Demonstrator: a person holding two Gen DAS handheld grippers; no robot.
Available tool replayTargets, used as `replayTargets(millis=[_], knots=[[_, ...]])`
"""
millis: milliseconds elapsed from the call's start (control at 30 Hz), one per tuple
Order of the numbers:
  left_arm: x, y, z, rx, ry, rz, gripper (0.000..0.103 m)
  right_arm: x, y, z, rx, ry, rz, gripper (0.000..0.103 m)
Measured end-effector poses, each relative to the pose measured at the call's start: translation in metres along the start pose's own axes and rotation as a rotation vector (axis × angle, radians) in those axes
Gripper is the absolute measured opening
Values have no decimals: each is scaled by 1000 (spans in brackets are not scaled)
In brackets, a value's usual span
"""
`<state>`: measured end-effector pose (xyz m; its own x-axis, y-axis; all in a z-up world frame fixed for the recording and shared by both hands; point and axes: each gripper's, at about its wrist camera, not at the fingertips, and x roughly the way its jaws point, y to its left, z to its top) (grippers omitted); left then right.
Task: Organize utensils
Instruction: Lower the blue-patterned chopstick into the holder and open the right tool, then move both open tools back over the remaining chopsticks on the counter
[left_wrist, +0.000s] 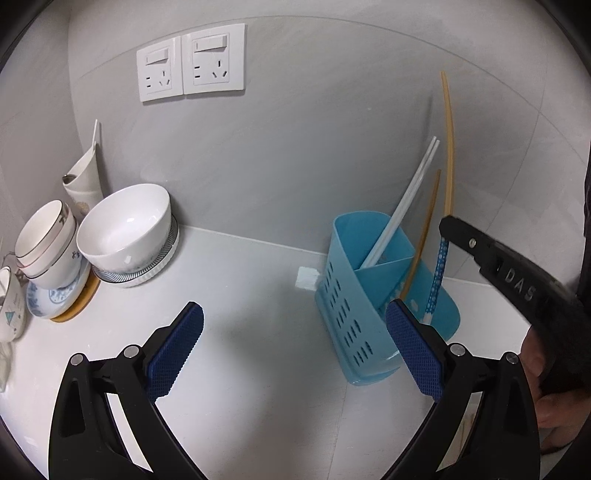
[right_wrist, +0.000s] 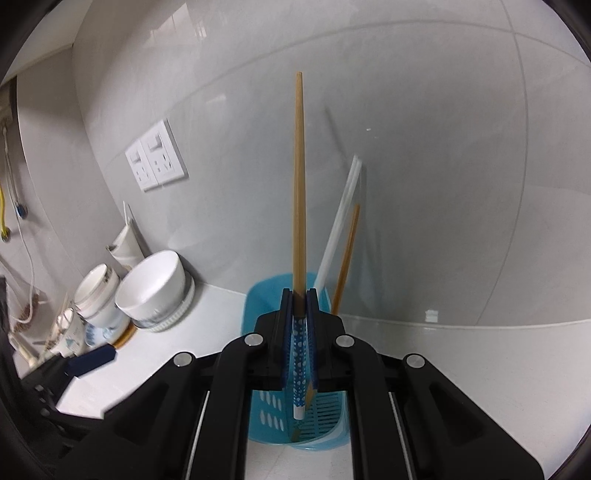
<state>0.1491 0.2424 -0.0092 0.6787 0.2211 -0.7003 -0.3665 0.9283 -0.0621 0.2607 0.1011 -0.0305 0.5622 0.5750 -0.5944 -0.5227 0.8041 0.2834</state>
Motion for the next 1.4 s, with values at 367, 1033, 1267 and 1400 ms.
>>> replayTargets(millis=[367, 1033, 1267, 1400], knots=[[9, 6, -3, -15, 18, 7, 97, 15, -2, -19, -3, 50, -33, 7], [-1, -4, -3, -25, 10, -21, 97, -35, -23, -10, 5, 58, -93, 82], [-12, -26, -10, 7, 26, -71, 97, -74, -50, -19, 13, 87, -185, 95], [-18, -44, -20, 38, 49, -103, 97, -95, -70, -35, 32, 117, -227, 95]])
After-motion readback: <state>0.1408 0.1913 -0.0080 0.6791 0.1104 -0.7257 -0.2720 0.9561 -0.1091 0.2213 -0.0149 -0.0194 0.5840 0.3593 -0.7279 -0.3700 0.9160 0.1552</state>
